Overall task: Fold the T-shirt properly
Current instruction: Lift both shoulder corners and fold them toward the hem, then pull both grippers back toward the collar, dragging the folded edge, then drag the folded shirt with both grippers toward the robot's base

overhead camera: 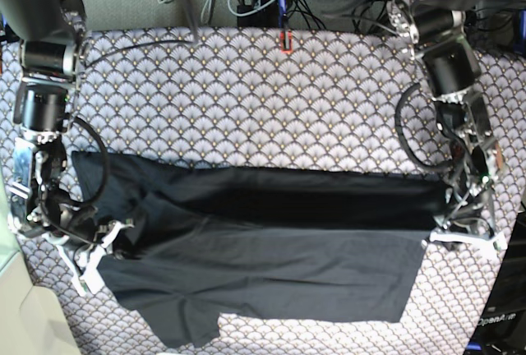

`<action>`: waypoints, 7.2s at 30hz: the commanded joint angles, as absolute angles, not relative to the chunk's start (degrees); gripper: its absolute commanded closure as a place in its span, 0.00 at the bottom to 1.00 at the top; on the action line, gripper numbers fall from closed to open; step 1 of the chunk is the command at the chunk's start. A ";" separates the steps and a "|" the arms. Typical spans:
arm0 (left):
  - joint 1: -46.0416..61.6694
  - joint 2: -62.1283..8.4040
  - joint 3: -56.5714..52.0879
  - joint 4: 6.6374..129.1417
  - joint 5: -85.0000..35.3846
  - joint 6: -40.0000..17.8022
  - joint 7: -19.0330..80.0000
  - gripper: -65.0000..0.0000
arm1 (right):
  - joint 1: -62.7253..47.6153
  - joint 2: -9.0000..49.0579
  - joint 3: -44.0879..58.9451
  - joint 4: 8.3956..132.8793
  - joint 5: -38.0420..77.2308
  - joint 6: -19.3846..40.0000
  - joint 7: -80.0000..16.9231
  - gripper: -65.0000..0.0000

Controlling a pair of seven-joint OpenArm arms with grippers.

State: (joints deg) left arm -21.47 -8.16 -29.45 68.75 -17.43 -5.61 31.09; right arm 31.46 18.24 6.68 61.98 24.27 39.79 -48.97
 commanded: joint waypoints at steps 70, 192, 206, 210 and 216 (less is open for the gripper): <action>-15.87 -10.77 -25.10 66.68 -18.33 -5.93 23.43 0.38 | 32.31 19.65 3.03 62.64 25.19 40.00 -48.04 0.36; -7.52 -12.88 -25.27 64.75 -18.42 -5.93 16.92 1.00 | 4.53 24.84 20.44 65.27 25.27 40.00 -38.20 0.93; 6.20 -12.70 -31.87 80.57 -18.42 -6.11 27.56 1.00 | -14.20 21.23 22.81 82.86 25.54 40.00 -38.81 0.93; 9.80 -12.70 -33.01 81.27 -18.42 -6.20 27.56 1.00 | -17.45 19.65 25.89 83.82 25.45 40.00 -39.08 0.93; 16.22 -12.79 -33.01 87.60 -18.42 -6.20 28.09 1.00 | -22.20 18.95 30.46 83.82 25.36 40.00 -38.46 0.93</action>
State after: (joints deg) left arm 16.40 -11.90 -32.53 86.56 -18.57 -6.42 29.43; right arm -21.69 18.04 29.89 83.57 27.55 40.56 -36.56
